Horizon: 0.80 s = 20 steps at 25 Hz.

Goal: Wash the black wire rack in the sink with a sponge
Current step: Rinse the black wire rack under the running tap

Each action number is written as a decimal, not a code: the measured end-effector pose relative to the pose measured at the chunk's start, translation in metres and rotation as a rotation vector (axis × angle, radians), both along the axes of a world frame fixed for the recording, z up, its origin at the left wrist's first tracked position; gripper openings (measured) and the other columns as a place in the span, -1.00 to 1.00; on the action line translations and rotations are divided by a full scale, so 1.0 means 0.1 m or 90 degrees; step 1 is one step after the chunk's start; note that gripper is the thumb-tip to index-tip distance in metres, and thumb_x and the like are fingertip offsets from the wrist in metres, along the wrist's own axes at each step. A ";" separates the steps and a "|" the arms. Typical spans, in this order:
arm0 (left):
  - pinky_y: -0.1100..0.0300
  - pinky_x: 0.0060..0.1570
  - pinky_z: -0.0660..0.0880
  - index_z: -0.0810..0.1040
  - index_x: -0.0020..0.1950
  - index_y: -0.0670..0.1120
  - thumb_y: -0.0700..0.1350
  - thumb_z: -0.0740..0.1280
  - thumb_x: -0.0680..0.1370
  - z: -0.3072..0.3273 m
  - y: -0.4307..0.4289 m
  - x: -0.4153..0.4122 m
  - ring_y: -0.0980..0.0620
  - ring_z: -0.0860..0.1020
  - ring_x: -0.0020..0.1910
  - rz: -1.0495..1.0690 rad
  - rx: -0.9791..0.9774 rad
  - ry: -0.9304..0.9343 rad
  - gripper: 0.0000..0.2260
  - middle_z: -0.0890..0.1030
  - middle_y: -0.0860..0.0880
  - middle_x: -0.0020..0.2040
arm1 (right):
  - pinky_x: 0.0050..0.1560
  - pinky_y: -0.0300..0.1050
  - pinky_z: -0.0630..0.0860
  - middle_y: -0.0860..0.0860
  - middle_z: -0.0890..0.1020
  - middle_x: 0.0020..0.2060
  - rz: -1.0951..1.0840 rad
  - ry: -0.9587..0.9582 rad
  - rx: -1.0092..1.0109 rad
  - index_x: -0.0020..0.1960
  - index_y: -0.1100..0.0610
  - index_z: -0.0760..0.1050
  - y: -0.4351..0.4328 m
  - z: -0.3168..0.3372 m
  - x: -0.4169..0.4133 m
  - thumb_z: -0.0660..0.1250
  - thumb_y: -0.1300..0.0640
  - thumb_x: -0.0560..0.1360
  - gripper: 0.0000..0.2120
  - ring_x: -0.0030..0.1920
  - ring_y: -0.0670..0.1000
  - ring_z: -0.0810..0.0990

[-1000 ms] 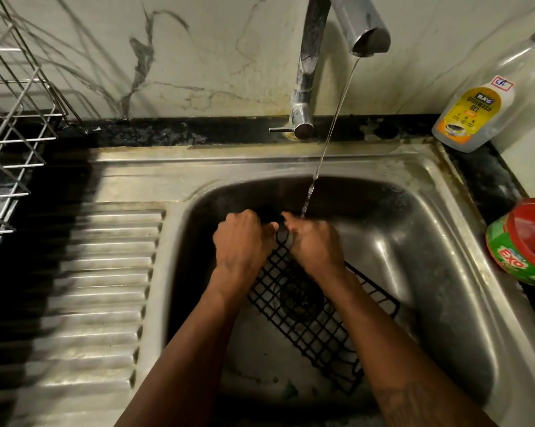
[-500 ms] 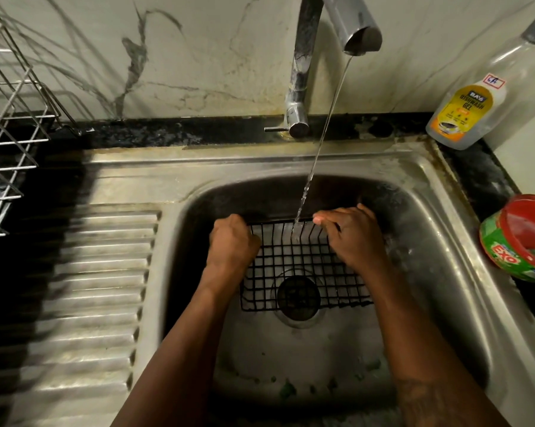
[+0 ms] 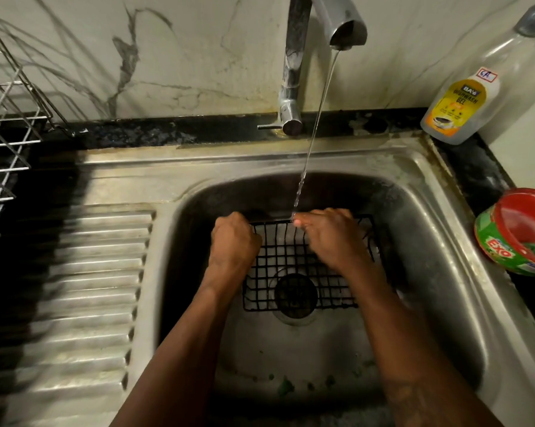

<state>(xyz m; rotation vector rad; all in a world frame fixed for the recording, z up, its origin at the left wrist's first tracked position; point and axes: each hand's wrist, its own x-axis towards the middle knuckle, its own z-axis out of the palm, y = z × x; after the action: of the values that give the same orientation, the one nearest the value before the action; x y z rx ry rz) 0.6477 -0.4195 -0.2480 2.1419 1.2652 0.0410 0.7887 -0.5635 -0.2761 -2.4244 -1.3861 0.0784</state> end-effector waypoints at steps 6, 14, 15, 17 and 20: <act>0.02 -0.42 0.65 0.59 -0.33 -0.16 -0.22 0.32 0.52 0.00 0.00 -0.01 -0.10 0.64 -0.46 -0.004 0.022 -0.005 -0.78 0.62 -0.13 -0.42 | 0.47 0.26 0.21 -0.14 0.68 0.11 -0.087 0.034 -0.021 0.20 -0.15 0.62 -0.04 0.03 0.03 0.29 0.04 0.61 -0.77 0.21 0.00 0.58; 0.13 -0.24 0.51 0.65 -0.18 -0.21 -0.19 0.32 0.50 0.09 0.08 -0.06 -0.23 0.64 -0.18 -0.010 0.110 0.022 -0.85 0.65 -0.21 -0.24 | 0.11 0.07 0.55 -0.04 0.74 -0.03 0.050 0.012 0.092 0.15 -0.01 0.68 0.15 -0.09 -0.05 0.33 0.22 0.51 -0.71 -0.08 0.08 0.69; 0.14 -0.24 0.51 0.64 -0.20 -0.21 -0.20 0.32 0.50 0.09 0.09 -0.06 -0.22 0.64 -0.19 -0.004 0.113 0.020 -0.85 0.64 -0.20 -0.25 | 0.07 0.08 0.56 -0.01 0.75 -0.06 0.021 0.013 0.102 0.12 0.01 0.68 -0.01 -0.10 0.08 0.33 0.19 0.54 -0.76 -0.11 0.10 0.69; 0.14 -0.22 0.57 0.62 -0.25 -0.21 -0.21 0.33 0.50 0.08 0.07 -0.05 -0.15 0.64 -0.26 -0.008 0.104 0.015 -0.84 0.63 -0.17 -0.31 | 0.09 0.06 0.54 0.02 0.75 -0.08 -0.024 0.036 0.112 0.09 0.05 0.69 -0.19 -0.07 0.25 0.33 0.17 0.56 -0.81 -0.11 0.12 0.70; 0.04 -0.28 0.68 0.60 -0.34 -0.13 -0.20 0.31 0.49 -0.01 0.05 -0.04 -0.11 0.63 -0.42 -0.003 0.085 -0.019 -0.80 0.61 -0.12 -0.42 | 0.08 -0.05 0.48 0.04 0.75 -0.07 -0.055 0.004 0.180 0.06 0.14 0.71 -0.07 -0.09 0.21 0.38 0.36 0.47 -0.75 -0.08 0.10 0.70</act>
<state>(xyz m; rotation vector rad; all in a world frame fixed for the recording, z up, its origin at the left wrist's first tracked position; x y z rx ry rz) 0.6441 -0.4143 -0.2493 2.2492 1.2724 0.1593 0.8094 -0.5708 -0.2849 -2.2411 -1.1976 -0.1234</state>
